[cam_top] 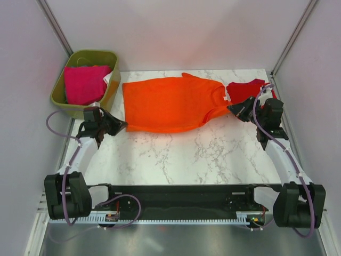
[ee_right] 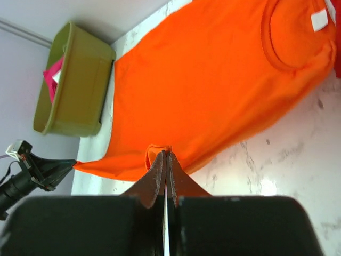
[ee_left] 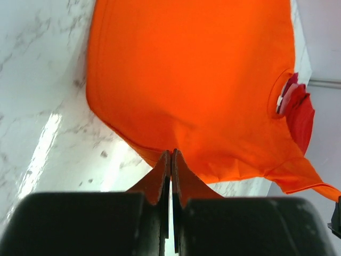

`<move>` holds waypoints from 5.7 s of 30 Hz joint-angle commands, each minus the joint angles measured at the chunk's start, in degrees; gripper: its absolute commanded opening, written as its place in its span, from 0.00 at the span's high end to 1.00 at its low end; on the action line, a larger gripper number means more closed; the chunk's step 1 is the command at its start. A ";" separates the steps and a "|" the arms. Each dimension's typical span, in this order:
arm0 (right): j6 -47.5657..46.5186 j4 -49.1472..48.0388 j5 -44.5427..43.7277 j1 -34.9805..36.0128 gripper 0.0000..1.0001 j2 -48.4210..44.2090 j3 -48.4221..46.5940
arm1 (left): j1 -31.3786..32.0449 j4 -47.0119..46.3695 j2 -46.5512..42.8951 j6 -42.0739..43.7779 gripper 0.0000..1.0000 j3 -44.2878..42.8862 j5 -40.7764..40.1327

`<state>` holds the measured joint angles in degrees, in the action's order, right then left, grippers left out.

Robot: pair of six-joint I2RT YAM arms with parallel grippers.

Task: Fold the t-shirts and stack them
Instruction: Flatten the tshirt out, then fold the tshirt

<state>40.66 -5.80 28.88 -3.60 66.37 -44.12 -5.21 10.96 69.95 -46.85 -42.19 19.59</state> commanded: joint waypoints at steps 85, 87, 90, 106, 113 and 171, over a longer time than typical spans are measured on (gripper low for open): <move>-10.69 11.25 -7.26 0.43 1.00 25.82 -19.86 | -0.68 -2.79 12.66 -8.17 0.98 -4.74 -10.98; -10.61 11.16 -7.17 0.78 1.00 26.96 -20.92 | -0.68 -3.22 12.75 -8.34 0.98 -4.65 -11.33; -10.61 11.25 -7.26 1.13 1.00 28.37 -22.41 | -0.68 -3.49 13.28 -8.52 0.98 -4.91 -11.33; -10.52 11.60 -9.46 2.19 0.86 33.12 -26.11 | -0.68 -7.97 17.24 -10.46 0.94 -5.62 -9.58; -10.61 10.02 -12.80 3.07 0.51 26.81 -21.81 | -0.59 -7.18 10.57 -9.93 0.65 -2.64 -8.87; 20.24 -15.47 -36.97 3.16 1.00 7.19 27.95 | 4.51 -28.45 -0.62 -27.86 0.44 29.19 -21.79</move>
<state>62.02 -20.99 -7.11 -0.49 74.35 -15.44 -0.82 -16.71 67.07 -72.88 -12.71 0.91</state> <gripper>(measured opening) 0.011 0.558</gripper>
